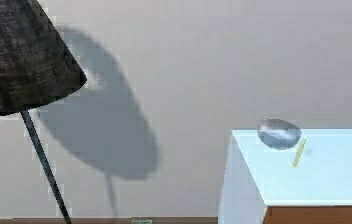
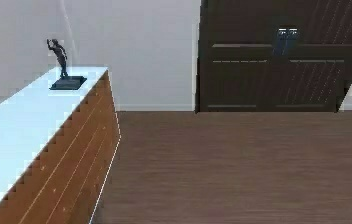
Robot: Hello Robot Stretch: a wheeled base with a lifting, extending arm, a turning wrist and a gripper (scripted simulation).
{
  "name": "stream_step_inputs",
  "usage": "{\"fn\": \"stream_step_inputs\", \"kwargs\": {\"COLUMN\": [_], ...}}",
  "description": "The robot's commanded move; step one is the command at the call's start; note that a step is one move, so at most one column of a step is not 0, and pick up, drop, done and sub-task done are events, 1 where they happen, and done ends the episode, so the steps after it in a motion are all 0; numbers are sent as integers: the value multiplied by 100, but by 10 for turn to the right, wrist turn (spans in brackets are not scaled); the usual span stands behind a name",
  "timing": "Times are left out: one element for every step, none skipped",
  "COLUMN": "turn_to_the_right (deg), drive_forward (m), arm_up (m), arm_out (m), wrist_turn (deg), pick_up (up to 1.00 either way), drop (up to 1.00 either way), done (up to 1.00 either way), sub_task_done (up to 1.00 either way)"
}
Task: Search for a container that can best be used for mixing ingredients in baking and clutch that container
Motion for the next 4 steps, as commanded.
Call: {"fn": "stream_step_inputs", "kwargs": {"turn_to_the_right": [0, -240, 0, 0], "drive_forward": [65, 0, 0, 0], "arm_up": [0, 0, 50, 38], "arm_out": [0, 0, 0, 0], "wrist_turn": [0, 0, 0, 0], "pick_up": [0, 0, 0, 0], "drop": [0, 0, 0, 0], "done": [0, 0, 0, 0], "sub_task_done": [0, 0, 0, 0]}}
